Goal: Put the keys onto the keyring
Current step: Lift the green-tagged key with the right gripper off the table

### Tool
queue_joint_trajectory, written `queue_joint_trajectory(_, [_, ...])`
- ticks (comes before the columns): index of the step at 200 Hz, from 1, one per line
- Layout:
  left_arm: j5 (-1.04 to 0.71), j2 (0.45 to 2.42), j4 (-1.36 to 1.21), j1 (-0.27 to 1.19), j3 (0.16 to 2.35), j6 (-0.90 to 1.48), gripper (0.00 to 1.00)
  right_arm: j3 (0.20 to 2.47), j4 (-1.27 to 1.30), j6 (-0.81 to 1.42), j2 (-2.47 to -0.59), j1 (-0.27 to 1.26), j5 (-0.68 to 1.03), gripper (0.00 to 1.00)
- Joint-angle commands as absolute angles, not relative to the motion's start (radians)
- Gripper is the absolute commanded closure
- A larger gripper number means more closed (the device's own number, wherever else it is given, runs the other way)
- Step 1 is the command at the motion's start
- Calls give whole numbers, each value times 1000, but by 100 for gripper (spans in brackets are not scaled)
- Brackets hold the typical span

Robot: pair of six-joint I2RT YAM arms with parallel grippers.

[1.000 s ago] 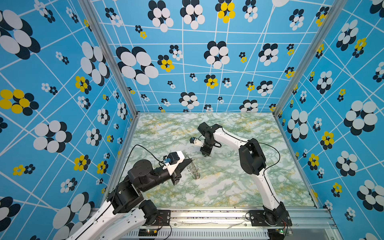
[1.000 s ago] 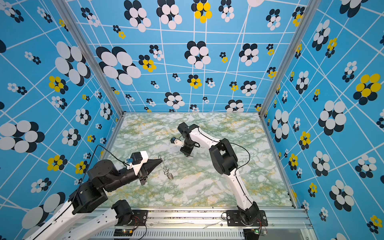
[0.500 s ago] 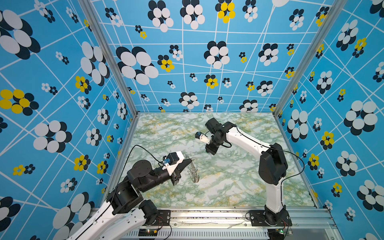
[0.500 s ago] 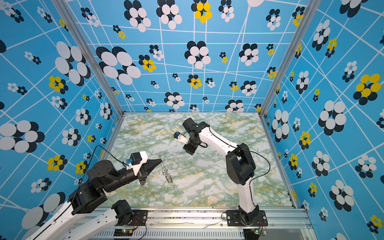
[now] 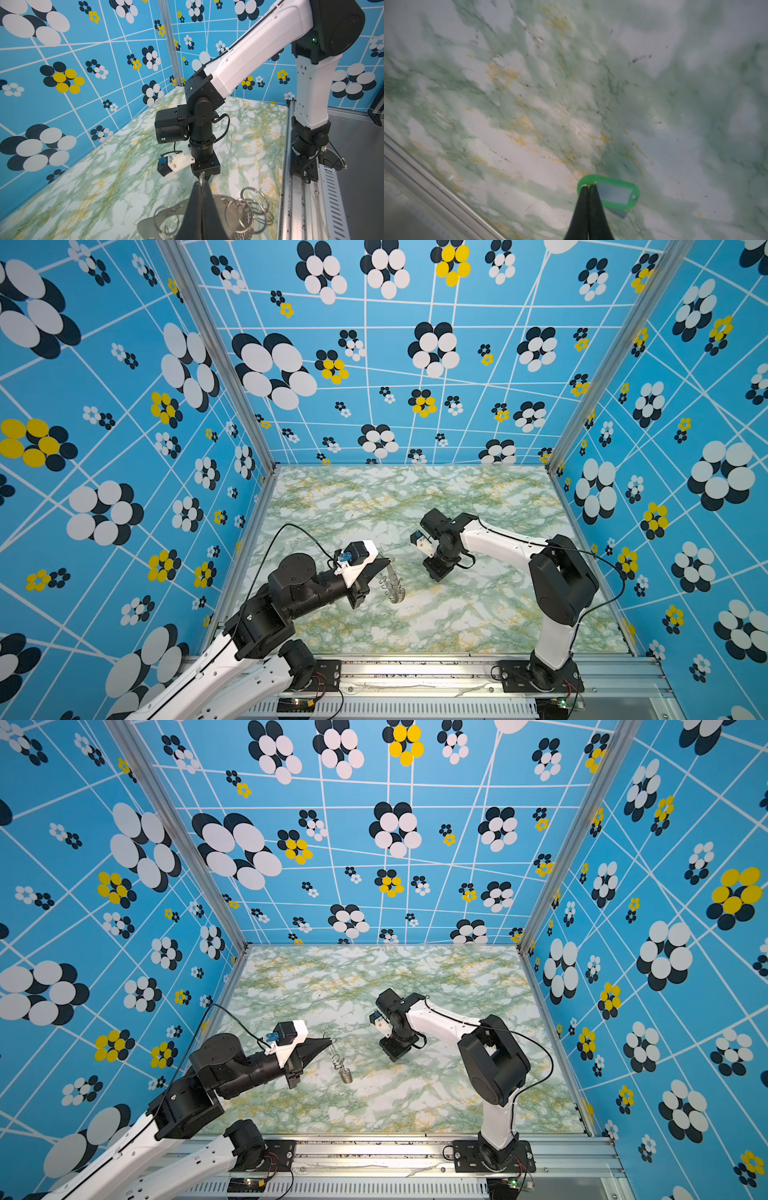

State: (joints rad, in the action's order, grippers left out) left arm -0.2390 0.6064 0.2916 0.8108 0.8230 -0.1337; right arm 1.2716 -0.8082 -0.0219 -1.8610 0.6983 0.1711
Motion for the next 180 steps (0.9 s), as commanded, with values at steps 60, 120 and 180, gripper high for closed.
queue_joint_trajectory(60, [-265, 624, 227, 807, 871, -134, 100, 1162, -732, 214, -1758, 702, 115, 82])
queue_joint_trajectory(120, [-265, 624, 229, 807, 870, -132, 100, 1128, -722, 216, -1750, 701, 105, 78])
queue_joint_trajectory(180, [-263, 620, 235, 807, 871, -130, 100, 1152, -736, 178, -1800, 699, 109, 77])
